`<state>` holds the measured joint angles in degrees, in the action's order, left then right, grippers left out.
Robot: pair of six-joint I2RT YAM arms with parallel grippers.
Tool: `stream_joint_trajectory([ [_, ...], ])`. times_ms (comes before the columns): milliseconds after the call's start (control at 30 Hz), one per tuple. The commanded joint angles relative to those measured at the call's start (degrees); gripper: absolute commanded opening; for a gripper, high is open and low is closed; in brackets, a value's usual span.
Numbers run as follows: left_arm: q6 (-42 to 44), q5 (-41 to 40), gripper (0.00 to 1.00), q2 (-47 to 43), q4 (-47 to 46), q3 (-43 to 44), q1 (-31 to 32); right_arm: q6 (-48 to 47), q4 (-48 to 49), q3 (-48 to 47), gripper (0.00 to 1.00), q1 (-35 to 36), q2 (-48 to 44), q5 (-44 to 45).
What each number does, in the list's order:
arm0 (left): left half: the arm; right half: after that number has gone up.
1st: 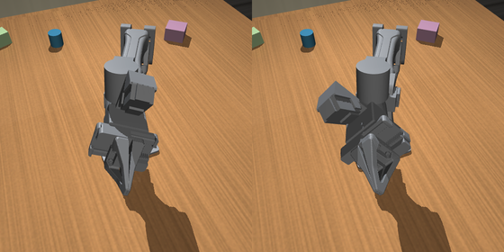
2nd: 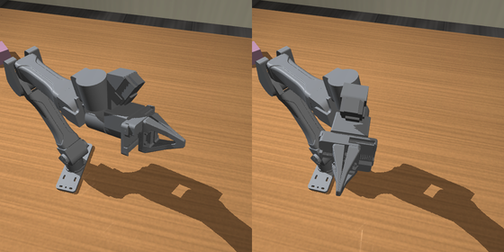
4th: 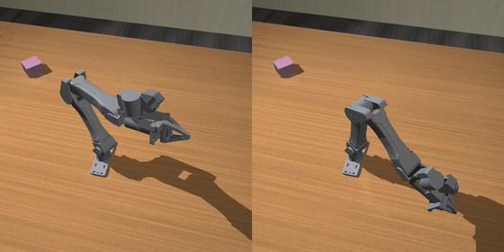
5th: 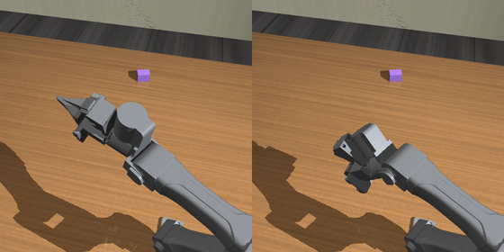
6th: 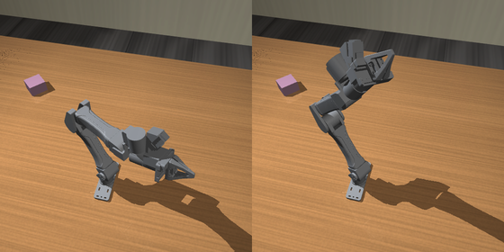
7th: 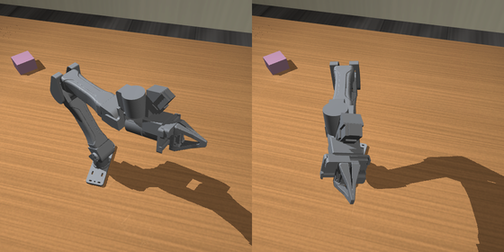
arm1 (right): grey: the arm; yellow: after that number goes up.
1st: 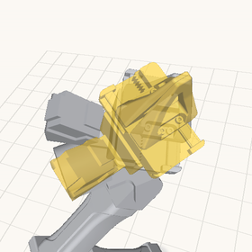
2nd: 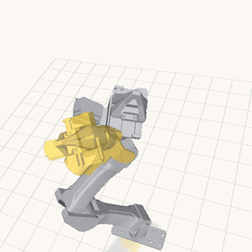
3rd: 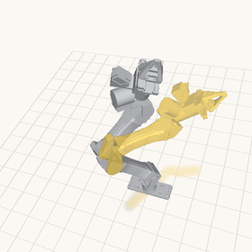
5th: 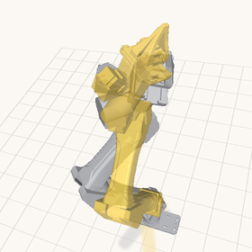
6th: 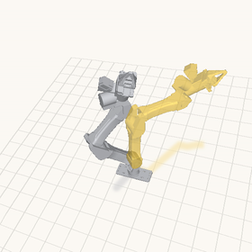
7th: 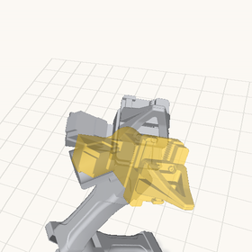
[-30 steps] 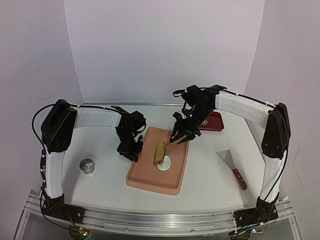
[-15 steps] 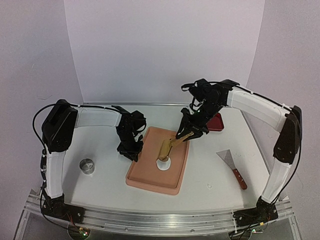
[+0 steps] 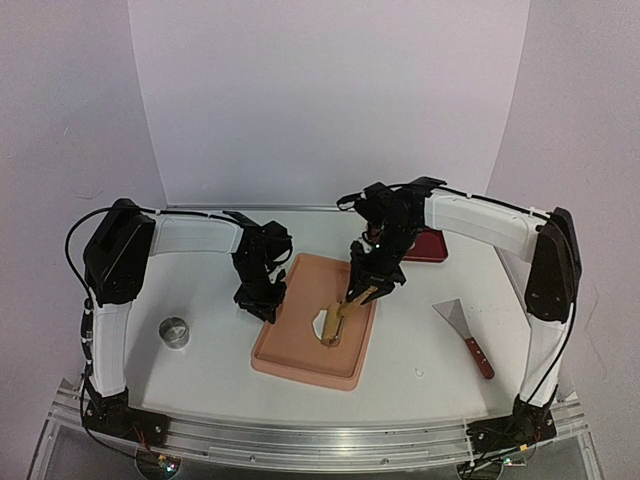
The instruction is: Roll out the dumpling wrappers from the dough
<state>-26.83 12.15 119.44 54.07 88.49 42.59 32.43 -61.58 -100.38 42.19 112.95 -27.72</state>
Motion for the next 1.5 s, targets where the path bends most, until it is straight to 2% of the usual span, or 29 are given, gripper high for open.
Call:
stream_joint_trajectory([
  [0,0.7,-0.1,0.0,-0.7,0.6,1.2,-0.1,-2.7,-2.0,0.1,0.0,0.2,0.7,3.7],
  [667,-0.7,0.3,0.0,-2.3,-1.3,-1.3,0.2,-8.8,-3.5,8.8,0.0,-1.1,10.5,8.9],
  [1067,-1.2,2.1,0.0,-2.6,-3.2,-2.7,0.3,-9.8,-3.1,7.8,0.0,-2.1,17.3,9.5],
  [1467,-1.3,3.7,0.0,-2.6,-3.2,-2.1,0.2,-8.8,-0.9,9.3,0.0,-2.1,19.6,12.6],
])
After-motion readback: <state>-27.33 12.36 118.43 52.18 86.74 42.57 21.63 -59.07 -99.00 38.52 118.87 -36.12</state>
